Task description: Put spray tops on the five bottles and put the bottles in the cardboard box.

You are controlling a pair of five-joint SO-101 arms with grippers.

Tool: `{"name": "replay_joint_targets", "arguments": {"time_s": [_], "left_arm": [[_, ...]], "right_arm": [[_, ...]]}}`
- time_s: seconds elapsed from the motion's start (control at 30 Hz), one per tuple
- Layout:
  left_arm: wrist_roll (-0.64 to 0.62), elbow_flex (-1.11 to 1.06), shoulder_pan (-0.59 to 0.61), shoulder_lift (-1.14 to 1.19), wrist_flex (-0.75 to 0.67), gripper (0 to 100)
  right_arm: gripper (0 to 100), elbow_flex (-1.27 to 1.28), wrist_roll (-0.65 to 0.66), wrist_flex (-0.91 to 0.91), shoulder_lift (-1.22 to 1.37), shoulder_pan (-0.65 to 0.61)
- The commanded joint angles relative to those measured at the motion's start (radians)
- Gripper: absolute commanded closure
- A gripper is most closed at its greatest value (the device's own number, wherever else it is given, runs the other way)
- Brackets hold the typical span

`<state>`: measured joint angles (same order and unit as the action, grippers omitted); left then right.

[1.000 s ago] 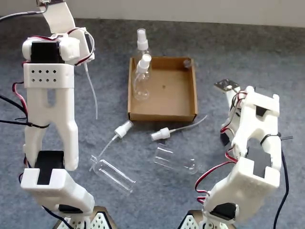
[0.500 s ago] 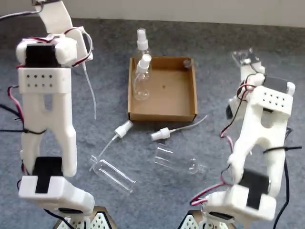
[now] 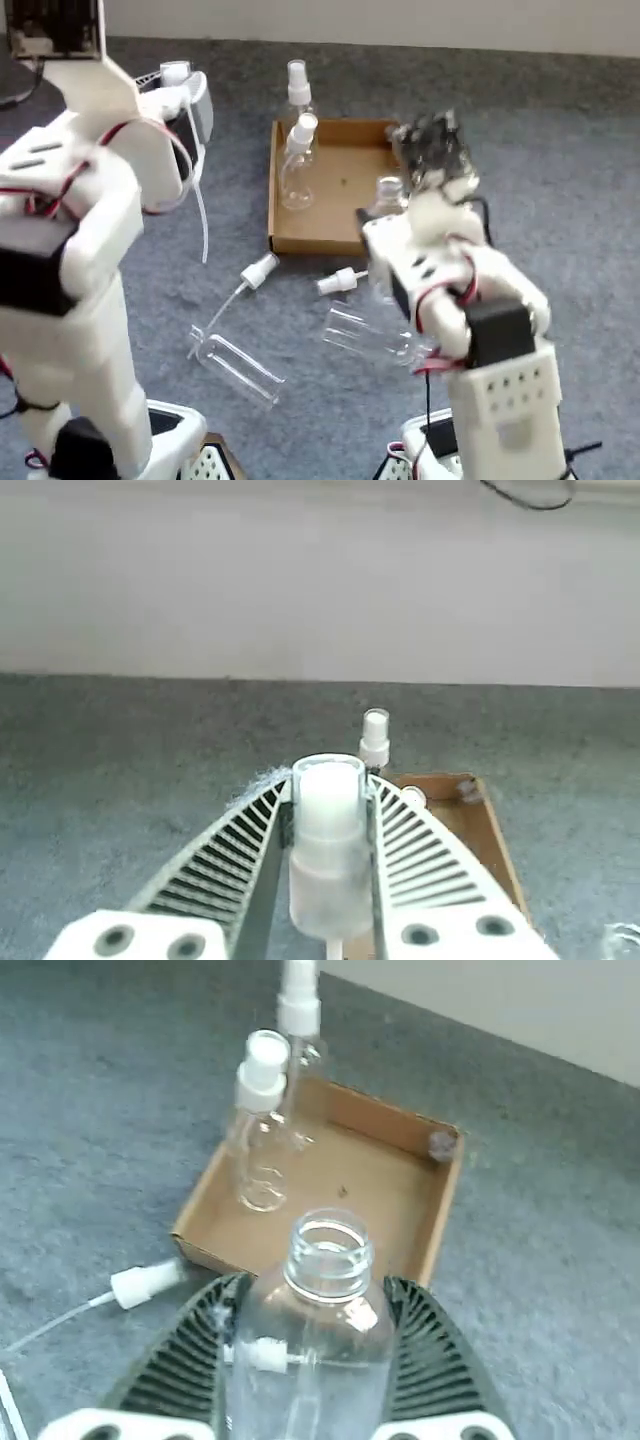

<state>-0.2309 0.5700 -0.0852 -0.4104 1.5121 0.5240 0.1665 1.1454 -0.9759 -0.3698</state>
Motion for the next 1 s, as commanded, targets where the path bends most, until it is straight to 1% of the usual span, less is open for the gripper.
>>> {"name": "replay_joint_targets", "arguments": {"time_s": [0.0, 0.07, 0.13, 0.27, 0.37, 0.47, 0.53, 0.67, 0.97], "left_arm": [[0.008, 0.033, -0.105, -0.077, -0.052, 100], [0.006, 0.033, -0.145, -0.081, -0.104, 100], [0.006, 0.033, -0.191, -0.081, -0.172, 100], [0.009, 0.03, -0.303, -0.077, -0.313, 100], [0.009, 0.03, -0.386, -0.076, -0.353, 100], [0.009, -0.03, -0.447, -0.061, -0.367, 100], [0.011, -0.081, -0.466, -0.039, -0.393, 100], [0.008, -0.168, -0.473, -0.013, -0.46, 100], [0.005, -0.246, -0.475, -0.013, -0.465, 100]], "right_arm": [[99.5, 0.225, -0.04, -0.136, -0.259, -0.067], [99.5, 0.351, -0.069, -0.191, -0.383, -0.094], [99.5, 0.458, -0.071, -0.236, -0.492, -0.133], [99.5, 0.618, -0.071, -0.251, -0.645, -0.177], [99.5, 0.68, -0.068, -0.251, -0.711, -0.18], [99.5, 0.707, -0.068, -0.251, -0.769, -0.182], [99.5, 0.71, -0.068, -0.251, -0.816, -0.188], [99.5, 0.711, -0.068, -0.248, -0.866, -0.249], [99.5, 0.71, -0.074, -0.255, -0.858, -0.255]]}}
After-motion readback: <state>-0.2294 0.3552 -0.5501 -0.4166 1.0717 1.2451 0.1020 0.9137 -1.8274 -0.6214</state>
